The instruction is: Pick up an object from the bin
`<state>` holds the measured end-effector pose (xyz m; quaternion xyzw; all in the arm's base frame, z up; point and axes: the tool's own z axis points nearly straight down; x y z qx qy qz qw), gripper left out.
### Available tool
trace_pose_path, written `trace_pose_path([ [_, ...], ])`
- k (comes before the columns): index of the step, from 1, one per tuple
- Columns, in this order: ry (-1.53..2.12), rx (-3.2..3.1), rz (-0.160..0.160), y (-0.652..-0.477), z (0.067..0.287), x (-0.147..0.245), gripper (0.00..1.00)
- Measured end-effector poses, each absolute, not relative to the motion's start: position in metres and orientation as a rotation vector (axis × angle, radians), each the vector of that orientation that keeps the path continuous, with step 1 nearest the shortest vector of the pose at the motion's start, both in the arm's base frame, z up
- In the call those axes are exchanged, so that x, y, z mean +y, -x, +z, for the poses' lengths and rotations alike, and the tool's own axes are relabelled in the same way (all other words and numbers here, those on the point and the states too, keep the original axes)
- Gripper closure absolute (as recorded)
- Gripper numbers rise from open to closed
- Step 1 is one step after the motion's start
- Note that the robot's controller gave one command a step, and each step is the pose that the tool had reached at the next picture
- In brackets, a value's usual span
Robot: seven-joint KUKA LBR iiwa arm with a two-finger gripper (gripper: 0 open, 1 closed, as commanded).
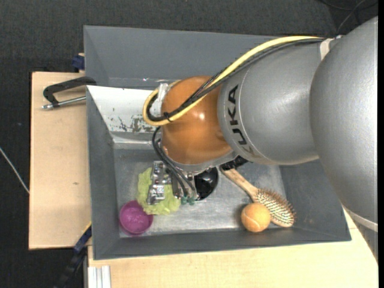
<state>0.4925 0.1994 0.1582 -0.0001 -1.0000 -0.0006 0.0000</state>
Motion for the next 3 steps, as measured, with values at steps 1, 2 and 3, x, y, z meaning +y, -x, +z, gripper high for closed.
trace_pose_path([
  [1, 0.001, -3.141, -0.002, -0.492, 0.158, 0.199, 1.00],
  [2, 0.001, -3.142, -0.002, -0.492, 0.159, 0.200, 1.00],
  [3, -0.206, -3.135, -0.001, -0.498, 0.205, 0.202, 1.00],
])
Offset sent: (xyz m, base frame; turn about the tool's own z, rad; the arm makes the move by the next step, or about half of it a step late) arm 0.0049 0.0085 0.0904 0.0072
